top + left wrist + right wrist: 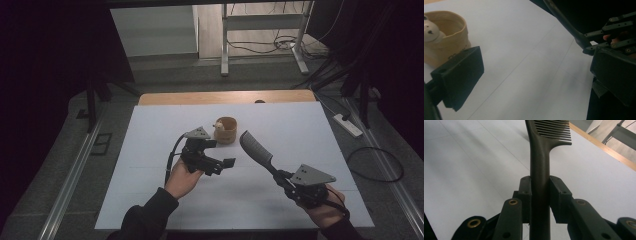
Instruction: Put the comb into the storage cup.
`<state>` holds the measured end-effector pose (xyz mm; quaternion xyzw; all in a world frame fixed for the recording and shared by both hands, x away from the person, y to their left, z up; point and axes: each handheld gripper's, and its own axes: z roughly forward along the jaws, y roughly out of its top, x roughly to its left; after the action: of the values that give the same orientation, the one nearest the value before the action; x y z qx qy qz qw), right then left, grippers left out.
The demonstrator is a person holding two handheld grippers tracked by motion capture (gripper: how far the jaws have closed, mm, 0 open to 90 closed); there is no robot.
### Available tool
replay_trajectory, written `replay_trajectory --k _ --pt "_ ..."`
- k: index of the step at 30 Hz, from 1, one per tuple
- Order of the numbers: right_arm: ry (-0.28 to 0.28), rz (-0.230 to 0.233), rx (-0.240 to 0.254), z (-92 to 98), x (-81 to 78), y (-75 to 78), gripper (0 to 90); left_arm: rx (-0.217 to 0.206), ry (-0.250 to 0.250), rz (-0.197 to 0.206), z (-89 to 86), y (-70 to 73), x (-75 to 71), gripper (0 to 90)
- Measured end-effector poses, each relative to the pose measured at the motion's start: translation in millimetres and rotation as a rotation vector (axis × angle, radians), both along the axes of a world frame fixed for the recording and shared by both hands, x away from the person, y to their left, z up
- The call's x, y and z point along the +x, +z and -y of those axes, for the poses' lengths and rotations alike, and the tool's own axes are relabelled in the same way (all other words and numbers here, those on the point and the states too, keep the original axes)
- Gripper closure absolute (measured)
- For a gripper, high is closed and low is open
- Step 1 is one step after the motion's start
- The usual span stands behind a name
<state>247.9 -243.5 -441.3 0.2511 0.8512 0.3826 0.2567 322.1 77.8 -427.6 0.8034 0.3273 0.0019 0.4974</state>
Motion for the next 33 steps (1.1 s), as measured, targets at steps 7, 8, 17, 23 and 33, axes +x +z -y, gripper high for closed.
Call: replay_trajectory --k 7,8,17,23,33 --pt "0.011 0.009 0.005 -6.7 -0.2 -0.2 72.4 0.002 -0.027 -0.008 9.7 2.1 4.2 0.0" --pt "0.012 0.010 0.005 -7.6 -0.2 -0.2 72.4 0.002 -0.031 -0.009 10.9 2.5 4.8 0.0" --pt "0.028 0.022 0.009 -15.8 -1.0 -0.5 72.4 -0.020 -0.039 -0.042 17.0 3.2 8.5 0.0" --pt "0.037 0.025 0.016 -21.9 -1.6 -0.7 72.4 -0.031 -0.039 -0.050 18.2 5.3 8.8 0.0" --pt "0.049 0.044 0.023 -28.6 -4.4 0.2 72.4 -0.073 -0.041 -0.107 22.1 5.9 10.8 0.0"
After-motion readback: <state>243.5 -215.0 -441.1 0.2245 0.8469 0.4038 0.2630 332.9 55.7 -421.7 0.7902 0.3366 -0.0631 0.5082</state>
